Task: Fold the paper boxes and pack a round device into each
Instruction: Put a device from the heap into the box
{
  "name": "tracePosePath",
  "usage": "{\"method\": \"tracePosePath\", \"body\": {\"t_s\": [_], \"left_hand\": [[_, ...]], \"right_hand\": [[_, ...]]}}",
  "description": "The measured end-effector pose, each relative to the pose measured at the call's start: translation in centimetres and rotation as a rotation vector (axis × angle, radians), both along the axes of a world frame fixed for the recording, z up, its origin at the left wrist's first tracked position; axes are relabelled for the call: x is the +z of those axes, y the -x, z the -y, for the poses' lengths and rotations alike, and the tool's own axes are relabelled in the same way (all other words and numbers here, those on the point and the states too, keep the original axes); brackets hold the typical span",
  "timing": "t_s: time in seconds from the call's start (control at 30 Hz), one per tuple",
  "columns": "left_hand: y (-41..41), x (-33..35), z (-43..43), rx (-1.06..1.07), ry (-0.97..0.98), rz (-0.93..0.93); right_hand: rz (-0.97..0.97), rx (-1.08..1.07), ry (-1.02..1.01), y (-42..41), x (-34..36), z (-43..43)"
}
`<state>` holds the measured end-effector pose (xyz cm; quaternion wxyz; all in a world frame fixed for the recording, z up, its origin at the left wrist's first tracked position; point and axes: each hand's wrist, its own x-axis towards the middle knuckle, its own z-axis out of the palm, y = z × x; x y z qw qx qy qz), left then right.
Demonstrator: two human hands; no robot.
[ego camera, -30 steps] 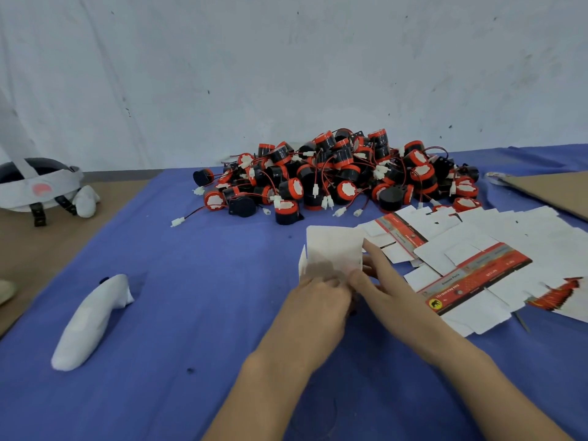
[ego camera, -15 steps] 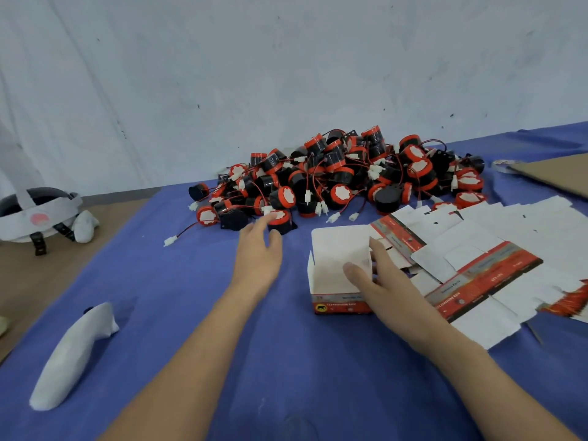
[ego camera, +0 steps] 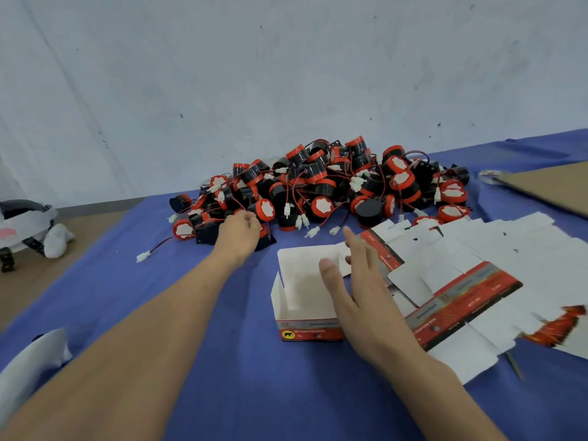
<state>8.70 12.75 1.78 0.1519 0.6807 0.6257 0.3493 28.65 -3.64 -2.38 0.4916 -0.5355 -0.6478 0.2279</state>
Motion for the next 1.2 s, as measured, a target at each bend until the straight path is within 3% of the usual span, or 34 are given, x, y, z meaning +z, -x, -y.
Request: {"method": "tracePosePath", "body": {"t_s": [0.13, 0.23, 0.37, 0.47, 0.63, 0.8, 0.97, 1.13, 1.2], "left_hand": [[0.0, 4.1, 0.4, 0.099, -0.15, 0.248], [0.2, 9.4, 2.6, 0.113, -0.414, 0.436], [0.6, 14.6, 8.3, 0.03, -0.769, 0.407], [0.4, 17.0, 12.9, -0.017, -0.874, 0.344], [-2.3, 17.7, 19.1, -0.185, -0.735, 0.302], [-4.3, 17.1, 23.0, -0.271, -0.583, 0.291], [-3.7, 16.4, 26.1, -0.324, -0.549, 0.468], [-2.3, 14.8, 26.1, -0.322, -0.445, 0.711], [-2.2, 14.5, 25.8, -0.344, -0.41, 0.716]], "right_hand": [[-0.041, -0.11, -0.082, -0.2, 0.9, 0.3], [-0.082, -0.215, -0.211, -0.5, 2.4, 0.7], [-0.132, -0.231, -0.349, -1.0, 5.0, 2.0], [-0.287, -0.05, -0.36, 0.4, 7.2, 3.9], [-0.416, 0.428, -0.046, 4.8, 7.7, 7.2], [-0.388, 0.449, 0.04, 5.7, 6.8, 8.0], [-0.38, 0.441, 0.024, 4.2, 6.9, 7.2], [-0.557, 0.587, 0.159, 3.6, 6.7, 7.0], [-0.491, 0.58, 0.17, 4.2, 6.1, 7.4]]}}
